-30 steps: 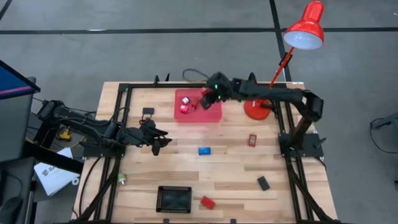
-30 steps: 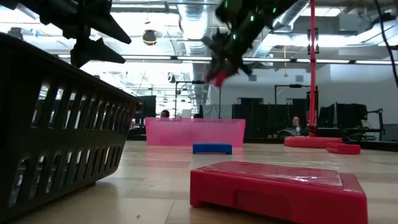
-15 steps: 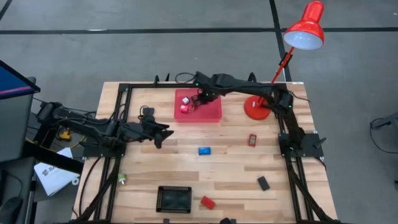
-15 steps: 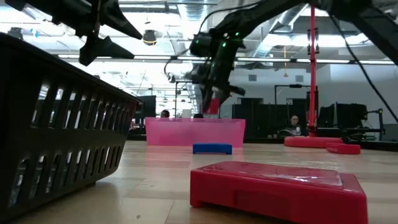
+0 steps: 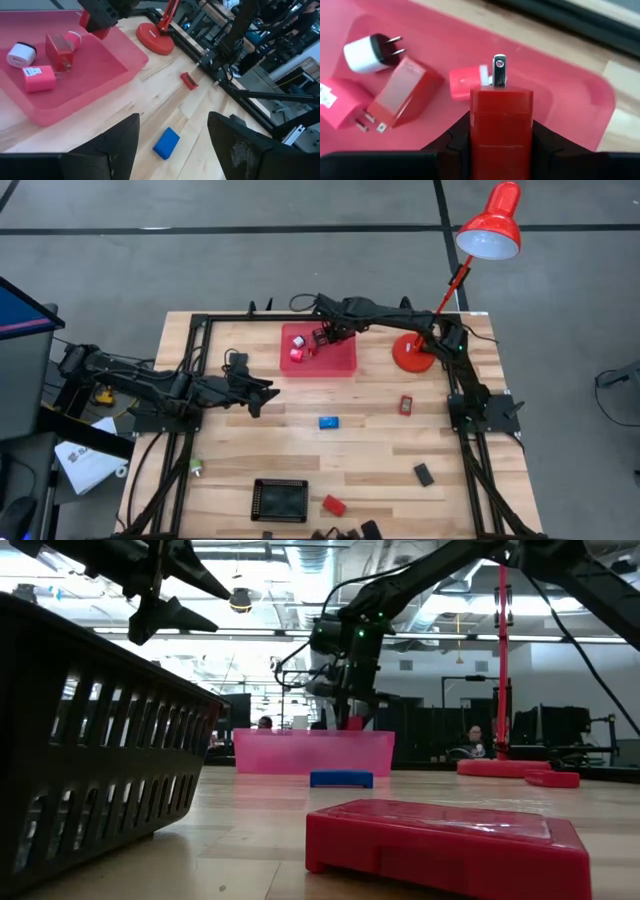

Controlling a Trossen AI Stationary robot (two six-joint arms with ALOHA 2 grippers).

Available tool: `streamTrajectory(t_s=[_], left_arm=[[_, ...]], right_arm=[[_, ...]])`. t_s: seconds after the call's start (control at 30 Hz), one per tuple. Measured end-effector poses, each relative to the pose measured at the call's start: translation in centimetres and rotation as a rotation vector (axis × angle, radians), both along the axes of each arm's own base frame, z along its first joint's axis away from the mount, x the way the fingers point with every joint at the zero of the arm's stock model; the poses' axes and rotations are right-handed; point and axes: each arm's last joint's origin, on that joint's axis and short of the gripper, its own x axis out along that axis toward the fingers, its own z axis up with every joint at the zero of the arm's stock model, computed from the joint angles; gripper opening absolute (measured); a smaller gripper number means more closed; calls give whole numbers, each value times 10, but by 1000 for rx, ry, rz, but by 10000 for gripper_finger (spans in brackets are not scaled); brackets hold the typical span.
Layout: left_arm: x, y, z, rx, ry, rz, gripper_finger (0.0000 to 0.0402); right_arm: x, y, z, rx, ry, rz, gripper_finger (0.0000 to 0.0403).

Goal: Pick & Place Office items
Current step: Put the red charger adapter into the pink bin

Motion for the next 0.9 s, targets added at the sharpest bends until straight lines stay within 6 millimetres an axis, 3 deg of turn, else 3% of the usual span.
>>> streamTrajectory(t_s=[0.4, 0.9], left_arm=[[0, 0, 0, 0, 3, -5, 231], [0, 0, 0, 2, 4, -6, 231]], right_arm=[[-15, -26, -1, 56, -26, -32, 117], [-18, -25, -2, 123, -24, -14, 113]])
